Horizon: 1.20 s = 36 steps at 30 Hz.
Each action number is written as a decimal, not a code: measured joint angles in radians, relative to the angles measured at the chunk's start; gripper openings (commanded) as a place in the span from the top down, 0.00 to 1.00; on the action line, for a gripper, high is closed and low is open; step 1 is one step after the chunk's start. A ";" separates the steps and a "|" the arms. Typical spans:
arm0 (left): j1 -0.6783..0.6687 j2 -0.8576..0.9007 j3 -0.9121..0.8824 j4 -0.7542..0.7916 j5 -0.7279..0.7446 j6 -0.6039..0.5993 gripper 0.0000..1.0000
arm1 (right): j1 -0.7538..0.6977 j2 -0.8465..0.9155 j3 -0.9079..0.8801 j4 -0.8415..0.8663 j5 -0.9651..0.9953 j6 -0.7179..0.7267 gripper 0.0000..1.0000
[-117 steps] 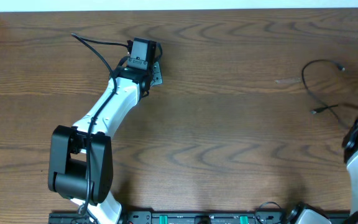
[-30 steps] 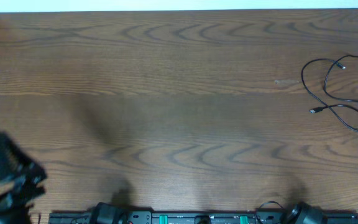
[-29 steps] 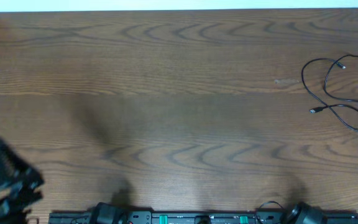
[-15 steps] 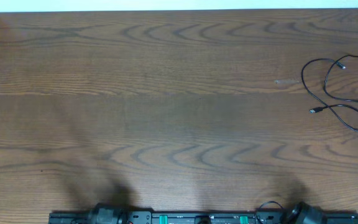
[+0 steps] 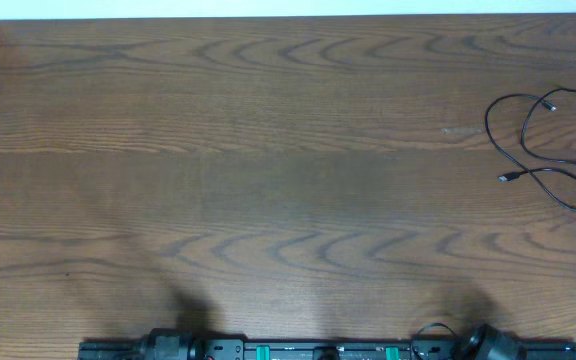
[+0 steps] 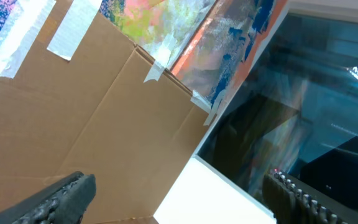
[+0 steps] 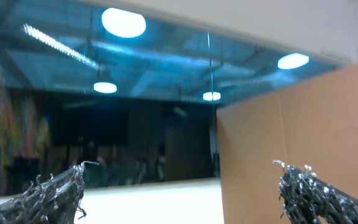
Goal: Untangle cables
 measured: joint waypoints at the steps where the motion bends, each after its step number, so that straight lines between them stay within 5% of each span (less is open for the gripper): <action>1: 0.000 0.000 0.000 -0.003 0.000 -0.002 0.02 | 0.000 0.000 -0.001 -0.010 -0.002 0.000 0.01; 14: 0.000 0.000 -0.001 -0.109 0.003 -0.005 0.00 | 0.005 0.000 -0.084 -0.037 -0.109 0.002 0.01; 26: 0.000 0.000 -0.002 -0.142 0.003 -0.005 0.01 | 0.005 0.006 -0.675 0.337 -0.464 -0.112 0.01; 36: 0.000 0.000 -0.002 -0.146 0.003 -0.005 0.01 | 0.005 0.009 -1.088 0.642 -0.539 -0.129 0.01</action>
